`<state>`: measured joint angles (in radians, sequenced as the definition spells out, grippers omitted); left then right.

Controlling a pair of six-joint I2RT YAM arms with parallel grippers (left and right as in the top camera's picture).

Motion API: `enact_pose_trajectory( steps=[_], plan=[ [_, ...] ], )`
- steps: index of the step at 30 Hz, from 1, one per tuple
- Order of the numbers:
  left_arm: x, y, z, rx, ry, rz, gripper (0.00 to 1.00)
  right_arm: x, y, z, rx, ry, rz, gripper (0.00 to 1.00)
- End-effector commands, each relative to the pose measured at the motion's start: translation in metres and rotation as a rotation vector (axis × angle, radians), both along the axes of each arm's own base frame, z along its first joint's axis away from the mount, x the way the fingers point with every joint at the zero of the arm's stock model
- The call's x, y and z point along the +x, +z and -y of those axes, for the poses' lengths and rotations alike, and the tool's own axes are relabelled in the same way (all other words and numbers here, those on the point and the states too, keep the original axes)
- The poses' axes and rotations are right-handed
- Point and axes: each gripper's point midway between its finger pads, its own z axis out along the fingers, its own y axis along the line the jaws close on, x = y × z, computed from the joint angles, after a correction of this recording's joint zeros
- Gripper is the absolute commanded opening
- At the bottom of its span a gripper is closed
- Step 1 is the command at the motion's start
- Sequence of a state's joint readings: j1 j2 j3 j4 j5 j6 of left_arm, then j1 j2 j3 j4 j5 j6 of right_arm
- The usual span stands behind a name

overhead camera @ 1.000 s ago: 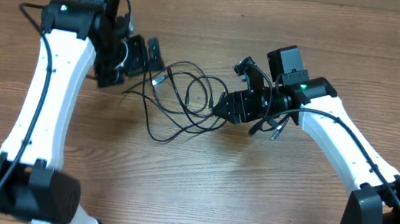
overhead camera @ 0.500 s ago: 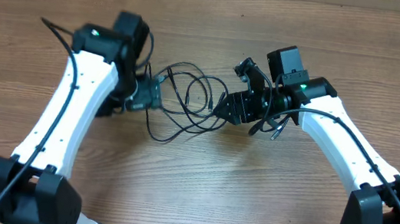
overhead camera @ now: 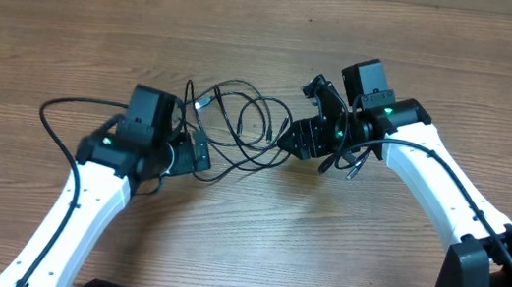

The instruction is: Untangle cables

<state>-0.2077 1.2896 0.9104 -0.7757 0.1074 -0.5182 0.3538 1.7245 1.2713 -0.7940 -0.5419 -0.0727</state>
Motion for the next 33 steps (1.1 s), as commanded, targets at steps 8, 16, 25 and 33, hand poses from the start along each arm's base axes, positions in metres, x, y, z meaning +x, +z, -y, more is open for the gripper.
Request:
enact_pose_trajectory(
  steps=[8, 16, 25, 33],
  plan=[
    [0.015, -0.044, 0.008, -0.045, 0.012, -0.014, 0.77, 0.001, 0.006, 0.001, 0.000, 0.000, 0.021, 0.66],
    [0.032, -0.055, 0.014, -0.085, 0.064, -0.001, 0.42, 0.000, 0.005, 0.001, -0.001, 0.000, 0.018, 0.66],
    [0.029, -0.042, 0.031, -0.203, 0.035, -0.027, 0.04, -0.034, 0.025, -0.022, 0.184, 0.198, -0.024, 0.86],
    [0.035, 0.006, 0.031, -0.253, 0.026, -0.001, 0.04, -0.048, 0.042, -0.038, 0.323, 0.423, 0.116, 0.88]
  ],
)
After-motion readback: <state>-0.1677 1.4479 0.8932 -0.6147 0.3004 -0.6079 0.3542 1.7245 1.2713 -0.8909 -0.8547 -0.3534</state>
